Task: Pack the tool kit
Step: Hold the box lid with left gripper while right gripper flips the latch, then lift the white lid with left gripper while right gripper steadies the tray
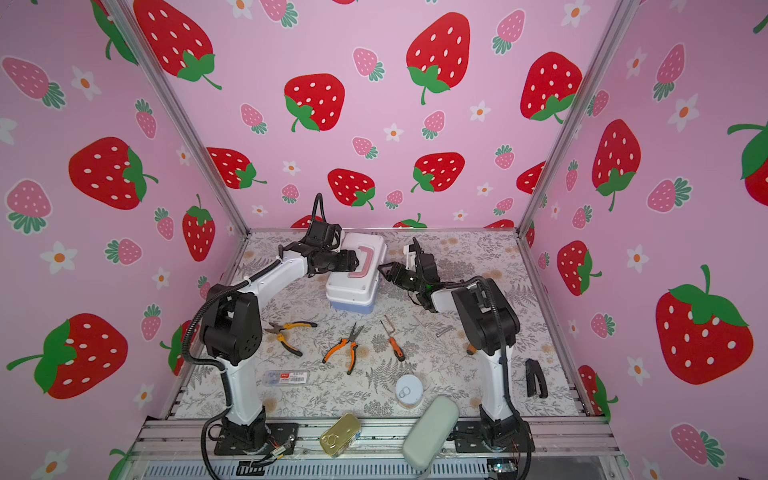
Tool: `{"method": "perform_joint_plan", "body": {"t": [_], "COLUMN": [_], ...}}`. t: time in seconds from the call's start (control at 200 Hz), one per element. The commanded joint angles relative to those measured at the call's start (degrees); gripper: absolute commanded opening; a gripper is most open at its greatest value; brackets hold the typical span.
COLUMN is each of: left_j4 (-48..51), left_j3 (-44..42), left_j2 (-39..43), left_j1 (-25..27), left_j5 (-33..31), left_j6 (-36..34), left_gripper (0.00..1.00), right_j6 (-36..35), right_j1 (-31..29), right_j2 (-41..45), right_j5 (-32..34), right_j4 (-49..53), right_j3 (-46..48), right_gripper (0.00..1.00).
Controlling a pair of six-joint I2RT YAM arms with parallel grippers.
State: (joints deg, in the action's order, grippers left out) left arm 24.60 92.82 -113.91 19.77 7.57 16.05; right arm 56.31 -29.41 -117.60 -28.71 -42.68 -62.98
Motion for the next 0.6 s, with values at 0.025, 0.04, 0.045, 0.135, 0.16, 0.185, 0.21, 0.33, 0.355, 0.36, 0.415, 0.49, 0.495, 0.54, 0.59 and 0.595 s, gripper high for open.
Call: {"method": "perform_joint_plan", "body": {"t": [0.025,0.04,0.045,0.135,0.16,0.185,0.21,0.33,0.355,0.36,0.415,0.49,0.495,0.54,0.59,0.595], "left_j4": [3.67,3.61,3.57,2.78,2.46,2.05,1.55,-1.55,-2.36,-2.63,-4.98,-8.61,-8.82,-10.45,-11.61,-11.69], "left_j3": [1.33,1.36,1.38,1.01,0.88,0.65,0.35,-1.3,-1.71,-1.82,-3.11,-4.85,-4.98,-5.77,-6.24,-6.33], "left_j2": [-1.07,-1.08,-1.02,-0.55,-0.33,-0.06,0.23,2.26,2.76,2.88,4.0,5.17,5.22,5.56,5.81,5.85], "left_j1": [0.62,0.62,0.62,0.54,0.55,0.42,0.3,-0.48,-0.75,-0.81,-1.5,-2.66,-2.73,-3.25,-3.83,-3.89], "left_j5": [3.12,3.21,3.22,4.02,4.48,4.86,5.35,9.19,10.3,10.5,13.25,17.62,17.99,20.18,21.87,22.05], "left_j6": [0.43,0.5,0.53,0.95,1.07,1.23,1.41,3.33,3.87,4.02,5.58,8.06,8.22,9.64,10.69,10.81], "left_gripper": [0.51,0.5,0.5,0.48,0.45,0.43,0.43,0.33,0.31,0.31,0.3,0.3,0.3,0.3,0.3,0.3], "right_j6": [-4.42,-4.72,-4.81,-8.19,-9.16,-10.15,-10.83,-12.93,-13.11,-13.09,-13.02,-13.08,-13.07,-13.09,-13.02,-13.0], "right_j1": [1.22,1.34,1.4,1.63,1.57,1.63,1.64,1.64,1.62,1.63,1.63,1.55,1.55,1.46,1.37,1.37], "right_j2": [5.54,6.18,6.39,9.97,11.05,11.82,12.53,14.08,14.0,13.99,13.65,12.77,12.71,12.06,11.5,11.42], "right_j5": [4.72,5.21,5.4,9.95,11.23,12.46,13.41,14.22,13.92,13.8,12.89,10.98,10.92,9.8,9.14,9.13], "right_j4": [1.85,2.1,2.13,4.86,5.89,6.84,7.61,9.59,9.84,9.91,9.98,9.89,9.89,9.96,10.11,10.18], "right_j3": [2.76,3.08,3.19,4.4,4.6,4.75,4.94,5.1,5.06,5.11,5.02,4.71,4.67,4.33,4.02,3.97], "right_gripper": [0.6,0.6,0.6,0.59,0.58,0.57,0.56,0.47,0.45,0.44,0.41,0.37,0.37,0.36,0.32,0.32]}}
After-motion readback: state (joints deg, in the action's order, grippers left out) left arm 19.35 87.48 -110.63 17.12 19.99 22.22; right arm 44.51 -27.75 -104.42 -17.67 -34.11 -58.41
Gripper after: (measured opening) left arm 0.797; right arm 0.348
